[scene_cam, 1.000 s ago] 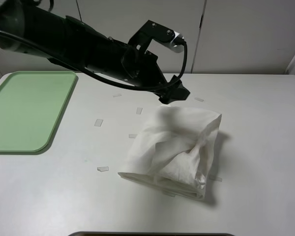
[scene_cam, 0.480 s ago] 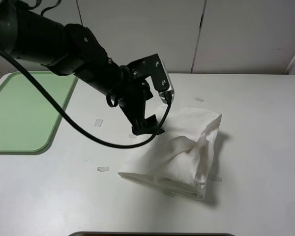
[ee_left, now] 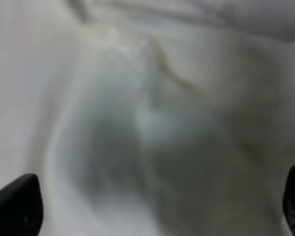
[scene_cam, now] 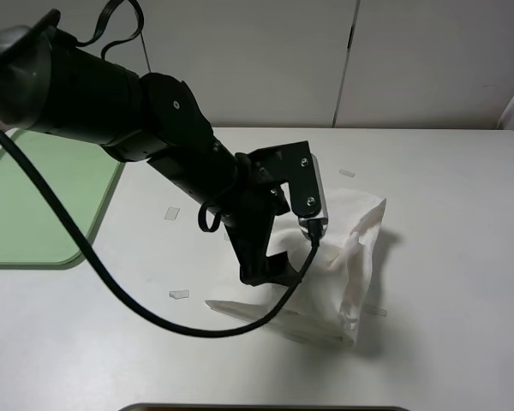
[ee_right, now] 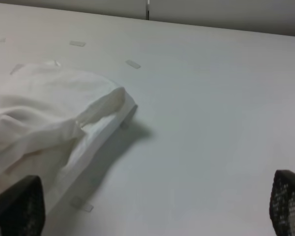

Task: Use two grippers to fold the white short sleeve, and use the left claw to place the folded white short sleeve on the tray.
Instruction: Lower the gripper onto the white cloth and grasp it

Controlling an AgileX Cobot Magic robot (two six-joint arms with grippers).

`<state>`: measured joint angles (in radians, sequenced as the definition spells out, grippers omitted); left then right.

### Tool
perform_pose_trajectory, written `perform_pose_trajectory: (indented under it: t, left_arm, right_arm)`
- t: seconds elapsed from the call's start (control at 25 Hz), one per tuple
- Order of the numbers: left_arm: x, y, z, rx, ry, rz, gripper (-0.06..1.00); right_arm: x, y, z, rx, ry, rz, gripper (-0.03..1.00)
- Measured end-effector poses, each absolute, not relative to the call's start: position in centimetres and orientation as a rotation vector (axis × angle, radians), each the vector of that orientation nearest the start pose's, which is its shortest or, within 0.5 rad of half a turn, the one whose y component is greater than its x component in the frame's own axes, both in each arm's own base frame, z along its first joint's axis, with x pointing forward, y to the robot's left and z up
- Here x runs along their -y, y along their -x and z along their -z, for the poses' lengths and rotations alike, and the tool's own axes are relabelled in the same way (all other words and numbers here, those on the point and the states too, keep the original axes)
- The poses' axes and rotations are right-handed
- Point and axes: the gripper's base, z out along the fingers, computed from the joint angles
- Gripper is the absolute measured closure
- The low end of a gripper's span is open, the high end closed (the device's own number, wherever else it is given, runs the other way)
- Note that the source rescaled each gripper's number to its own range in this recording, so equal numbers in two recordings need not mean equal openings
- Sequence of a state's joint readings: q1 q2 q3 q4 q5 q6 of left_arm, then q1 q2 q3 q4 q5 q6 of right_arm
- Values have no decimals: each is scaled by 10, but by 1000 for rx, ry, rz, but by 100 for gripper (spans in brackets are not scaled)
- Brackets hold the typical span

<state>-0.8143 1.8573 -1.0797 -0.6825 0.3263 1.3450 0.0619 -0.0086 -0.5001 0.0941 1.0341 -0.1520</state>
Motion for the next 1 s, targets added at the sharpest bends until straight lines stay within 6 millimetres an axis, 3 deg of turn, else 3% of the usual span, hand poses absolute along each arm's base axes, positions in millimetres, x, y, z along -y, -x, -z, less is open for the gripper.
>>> perform_pose_trajectory:
  t: [0.2, 0.36, 0.52, 0.84, 1.0]
  left_arm:
    - [302, -225, -169, -1742, -1810, 388, -3]
    - [315, -204, -171, -1804, -1778, 581, -3]
    - [318, -199, -171, -1824, -1768, 640, -3]
    - [311, -226, -175, -1844, -1578, 459, -2]
    - [303, -238, -171, -1917, -1492, 454, -2]
  right_arm:
    - [-7, 6, -280, -1994, 217, -54, -3]
    - [-7, 6, -280, -1994, 217, -54, -3]
    - [-7, 6, -280, -1994, 217, -54, -3]
    - [-7, 6, -280, -1994, 217, -54, -3]
    - [-7, 6, -280, -1994, 217, -54, -3]
